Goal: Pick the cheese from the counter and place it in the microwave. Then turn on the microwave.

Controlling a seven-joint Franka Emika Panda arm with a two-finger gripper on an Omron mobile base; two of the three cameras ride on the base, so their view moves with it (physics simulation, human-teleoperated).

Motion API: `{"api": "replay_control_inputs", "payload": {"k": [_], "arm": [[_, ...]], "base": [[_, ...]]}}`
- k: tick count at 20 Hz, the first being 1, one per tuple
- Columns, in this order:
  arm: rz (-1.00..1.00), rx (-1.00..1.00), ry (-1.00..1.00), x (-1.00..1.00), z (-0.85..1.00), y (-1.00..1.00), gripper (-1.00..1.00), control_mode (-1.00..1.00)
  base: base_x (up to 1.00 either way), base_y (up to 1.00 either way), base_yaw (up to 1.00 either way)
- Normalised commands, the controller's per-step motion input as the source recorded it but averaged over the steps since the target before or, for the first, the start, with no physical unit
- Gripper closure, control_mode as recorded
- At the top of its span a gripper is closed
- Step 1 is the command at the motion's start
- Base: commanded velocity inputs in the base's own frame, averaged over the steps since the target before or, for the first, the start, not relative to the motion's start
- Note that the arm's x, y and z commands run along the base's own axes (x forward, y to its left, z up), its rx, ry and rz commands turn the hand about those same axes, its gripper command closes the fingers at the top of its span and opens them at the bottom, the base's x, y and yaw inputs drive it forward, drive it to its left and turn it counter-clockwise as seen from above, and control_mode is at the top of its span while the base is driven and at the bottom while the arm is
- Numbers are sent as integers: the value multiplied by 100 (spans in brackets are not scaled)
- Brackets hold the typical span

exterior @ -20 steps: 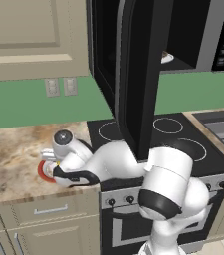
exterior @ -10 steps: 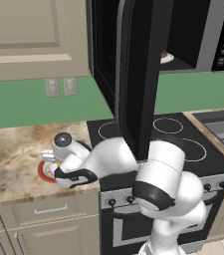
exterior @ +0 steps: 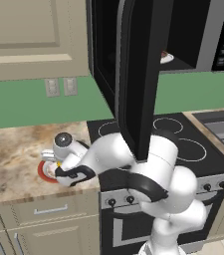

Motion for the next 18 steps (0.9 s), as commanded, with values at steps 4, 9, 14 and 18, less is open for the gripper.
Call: {"api": "replay_control_inputs", "payload": {"k": [4, 9, 14, 18], "arm": [[0, 0, 2, 12, -11, 7, -100, -100], [0, 0, 2, 10, -10, 7, -100, -100], [0, 0, 2, 9, -10, 4, -100, -100], [0, 0, 5, 10, -10, 2, -100, -100]], "base": [[0, 0, 0], [0, 0, 0], [0, 0, 0], [0, 0, 0]]}}
